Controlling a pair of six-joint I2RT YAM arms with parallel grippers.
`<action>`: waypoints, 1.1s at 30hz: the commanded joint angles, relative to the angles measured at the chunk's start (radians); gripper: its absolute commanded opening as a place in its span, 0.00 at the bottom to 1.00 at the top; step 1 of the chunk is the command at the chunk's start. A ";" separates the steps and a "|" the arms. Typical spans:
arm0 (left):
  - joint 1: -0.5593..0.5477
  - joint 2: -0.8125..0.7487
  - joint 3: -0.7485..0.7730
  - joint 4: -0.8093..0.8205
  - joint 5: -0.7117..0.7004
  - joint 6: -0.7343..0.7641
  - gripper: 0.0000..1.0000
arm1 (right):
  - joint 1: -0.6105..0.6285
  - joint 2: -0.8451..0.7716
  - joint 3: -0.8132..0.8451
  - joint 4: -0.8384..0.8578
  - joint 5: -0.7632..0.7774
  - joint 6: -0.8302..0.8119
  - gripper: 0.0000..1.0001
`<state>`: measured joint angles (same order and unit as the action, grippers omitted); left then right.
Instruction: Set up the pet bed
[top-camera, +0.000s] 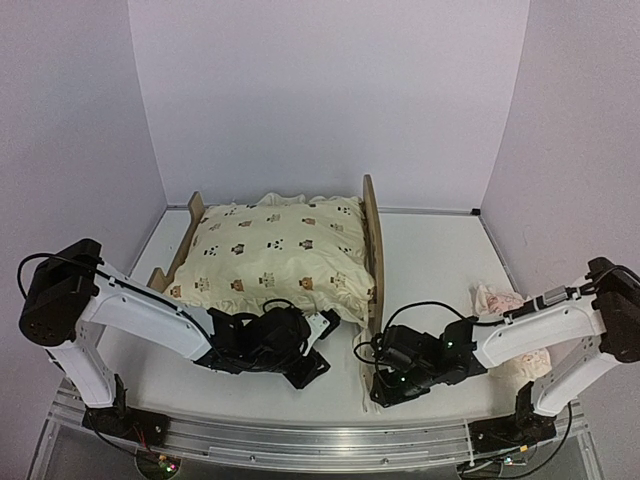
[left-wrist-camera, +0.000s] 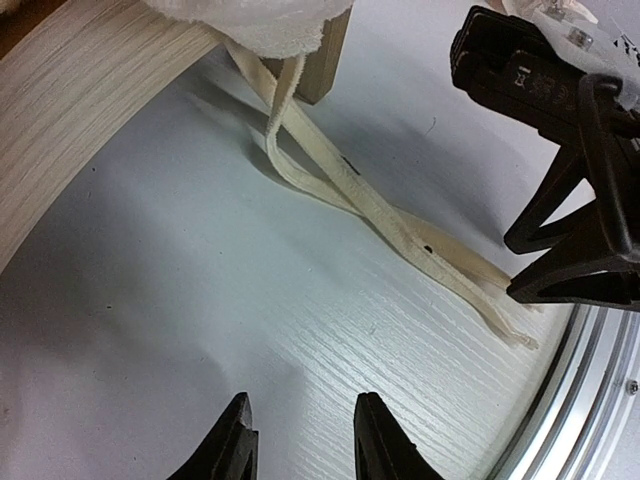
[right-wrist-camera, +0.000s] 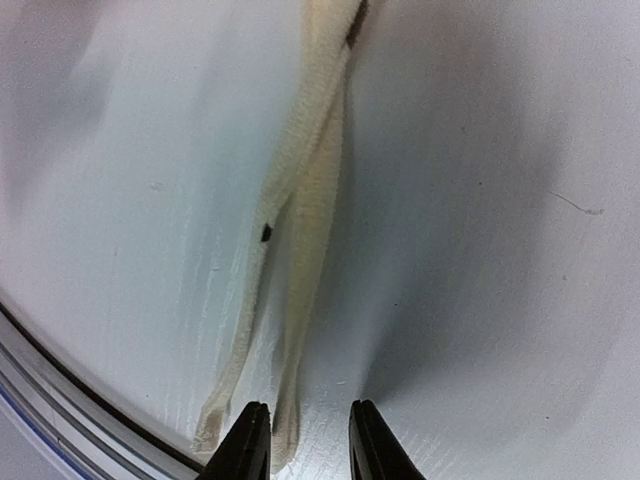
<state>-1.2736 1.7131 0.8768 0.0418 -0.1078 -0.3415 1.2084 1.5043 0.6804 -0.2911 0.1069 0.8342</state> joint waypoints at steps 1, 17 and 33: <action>-0.002 -0.051 0.017 -0.001 -0.013 -0.004 0.34 | 0.023 0.034 0.031 -0.042 0.048 0.003 0.27; -0.002 -0.036 0.018 0.065 -0.007 -0.002 0.35 | 0.065 0.032 0.063 -0.111 0.141 -0.014 0.00; 0.002 0.161 0.108 0.403 -0.057 0.133 0.53 | 0.049 -0.109 0.157 -0.298 0.348 -0.127 0.00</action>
<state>-1.2736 1.8168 0.9169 0.3359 -0.1246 -0.2608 1.2672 1.4223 0.8085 -0.5347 0.3902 0.7353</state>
